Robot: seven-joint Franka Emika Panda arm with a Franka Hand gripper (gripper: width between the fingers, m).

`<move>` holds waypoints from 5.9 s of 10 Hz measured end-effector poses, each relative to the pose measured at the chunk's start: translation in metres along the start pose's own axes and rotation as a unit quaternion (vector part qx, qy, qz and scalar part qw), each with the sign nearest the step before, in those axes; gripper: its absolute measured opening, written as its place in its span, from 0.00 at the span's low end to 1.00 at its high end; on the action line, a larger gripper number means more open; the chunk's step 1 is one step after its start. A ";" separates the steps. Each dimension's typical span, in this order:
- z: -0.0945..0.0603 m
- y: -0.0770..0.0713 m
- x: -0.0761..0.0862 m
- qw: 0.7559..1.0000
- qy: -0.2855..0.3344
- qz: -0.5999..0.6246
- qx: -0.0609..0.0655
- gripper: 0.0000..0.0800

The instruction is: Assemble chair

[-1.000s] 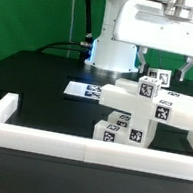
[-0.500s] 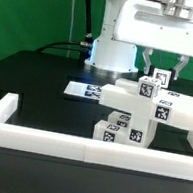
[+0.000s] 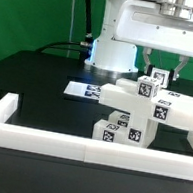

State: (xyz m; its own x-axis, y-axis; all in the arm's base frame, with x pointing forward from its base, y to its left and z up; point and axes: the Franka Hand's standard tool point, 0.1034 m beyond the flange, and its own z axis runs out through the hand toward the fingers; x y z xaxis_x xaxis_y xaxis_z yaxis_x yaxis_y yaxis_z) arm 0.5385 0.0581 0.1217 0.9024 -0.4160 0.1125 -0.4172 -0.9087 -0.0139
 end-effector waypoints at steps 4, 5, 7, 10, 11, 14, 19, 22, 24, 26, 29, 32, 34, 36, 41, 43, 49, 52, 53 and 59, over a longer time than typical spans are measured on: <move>0.000 -0.001 0.000 0.990 -0.001 0.143 0.002 0.36; 0.000 -0.001 -0.001 0.983 -0.002 0.184 0.004 0.36; 0.000 -0.002 -0.001 0.968 -0.004 0.249 0.006 0.36; 0.000 -0.004 -0.002 0.938 -0.008 0.346 0.010 0.36; 0.000 -0.004 -0.002 0.939 -0.008 0.344 0.010 0.36; 0.000 -0.010 -0.005 0.961 -0.004 0.277 0.011 0.67; 0.000 -0.008 -0.001 0.999 0.015 0.035 0.016 0.81; 0.002 -0.005 -0.002 0.991 0.025 -0.129 0.009 0.81; 0.002 -0.004 -0.001 0.981 0.026 -0.193 0.005 0.81; -0.002 -0.004 0.006 0.968 0.030 -0.249 0.003 0.81; -0.002 -0.004 0.006 0.968 0.030 -0.251 0.001 0.70; -0.002 -0.004 0.006 0.975 0.030 -0.220 0.002 0.36; -0.002 -0.004 0.006 0.989 0.029 -0.144 0.005 0.36; -0.002 -0.004 0.006 0.997 0.029 -0.074 0.007 0.36; -0.002 -0.005 0.005 0.996 0.025 0.089 0.016 0.36; -0.002 -0.006 0.005 0.989 0.023 0.147 0.020 0.36; -0.007 -0.008 0.004 0.978 0.016 0.204 0.037 0.80; -0.015 -0.007 0.006 0.976 0.008 0.209 0.067 0.81; -0.014 -0.006 0.006 0.974 0.006 0.214 0.069 0.81; -0.014 -0.013 0.002 0.987 0.013 0.152 0.058 0.81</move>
Offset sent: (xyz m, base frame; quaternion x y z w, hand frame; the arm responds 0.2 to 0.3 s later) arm 0.0000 0.0000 0.0000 0.0000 0.0000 0.1938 0.9810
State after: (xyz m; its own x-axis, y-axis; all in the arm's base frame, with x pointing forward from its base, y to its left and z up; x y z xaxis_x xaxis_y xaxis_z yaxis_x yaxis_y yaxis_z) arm 0.5442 0.0699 0.1358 0.7342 -0.6699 0.1105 -0.6511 -0.7408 -0.1652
